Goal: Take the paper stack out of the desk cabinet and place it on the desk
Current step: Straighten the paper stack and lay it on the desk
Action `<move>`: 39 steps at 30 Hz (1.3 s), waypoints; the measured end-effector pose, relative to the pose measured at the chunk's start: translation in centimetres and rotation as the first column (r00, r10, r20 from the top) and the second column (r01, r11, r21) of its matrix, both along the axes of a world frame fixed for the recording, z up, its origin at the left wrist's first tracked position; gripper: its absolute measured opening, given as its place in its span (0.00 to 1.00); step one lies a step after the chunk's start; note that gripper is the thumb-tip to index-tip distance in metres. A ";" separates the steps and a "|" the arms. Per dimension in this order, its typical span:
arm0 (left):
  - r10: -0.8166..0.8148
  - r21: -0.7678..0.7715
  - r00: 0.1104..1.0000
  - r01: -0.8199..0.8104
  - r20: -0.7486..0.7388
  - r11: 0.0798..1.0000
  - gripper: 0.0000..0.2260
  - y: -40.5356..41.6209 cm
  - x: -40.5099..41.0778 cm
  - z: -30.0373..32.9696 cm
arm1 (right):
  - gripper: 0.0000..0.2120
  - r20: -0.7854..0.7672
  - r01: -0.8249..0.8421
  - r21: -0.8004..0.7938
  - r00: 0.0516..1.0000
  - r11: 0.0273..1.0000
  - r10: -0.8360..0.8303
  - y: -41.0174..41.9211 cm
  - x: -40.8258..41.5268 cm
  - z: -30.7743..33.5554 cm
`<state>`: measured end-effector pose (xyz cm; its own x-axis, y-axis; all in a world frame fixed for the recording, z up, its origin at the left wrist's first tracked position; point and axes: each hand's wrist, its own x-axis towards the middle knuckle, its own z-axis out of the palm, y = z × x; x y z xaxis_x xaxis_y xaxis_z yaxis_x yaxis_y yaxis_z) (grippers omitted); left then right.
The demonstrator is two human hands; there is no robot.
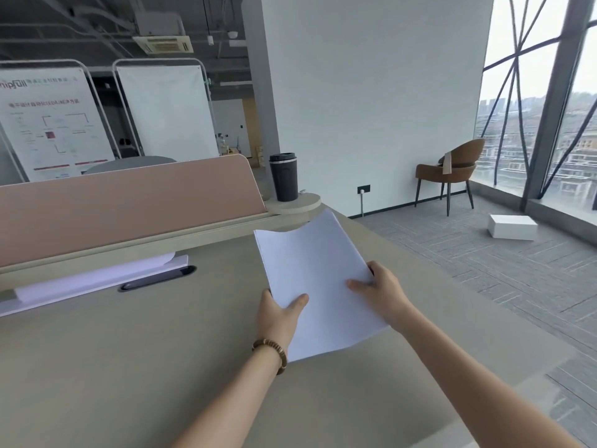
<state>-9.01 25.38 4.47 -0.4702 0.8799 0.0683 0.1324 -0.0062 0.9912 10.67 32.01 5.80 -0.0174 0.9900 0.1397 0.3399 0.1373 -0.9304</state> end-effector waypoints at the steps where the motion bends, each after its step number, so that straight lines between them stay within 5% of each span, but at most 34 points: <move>1: 0.006 -0.010 1.000 -0.006 -0.016 1.000 0.17 0.6 0.6 -0.1 | 0.11 -0.003 0.004 -0.018 1.000 1.000 -0.004 0.8 0.5 -0.3; 28: -0.184 -0.272 0.914 0.086 -0.361 0.958 0.20 12.0 3.9 -1.5 | 0.18 0.386 0.115 -0.135 0.921 0.984 -0.055 13.9 4.4 -2.4; 39: -0.236 -0.355 0.681 -0.037 -0.693 0.934 0.33 13.4 4.2 -3.4 | 0.20 0.568 0.147 -0.081 0.819 0.986 -0.075 16.0 5.1 -3.3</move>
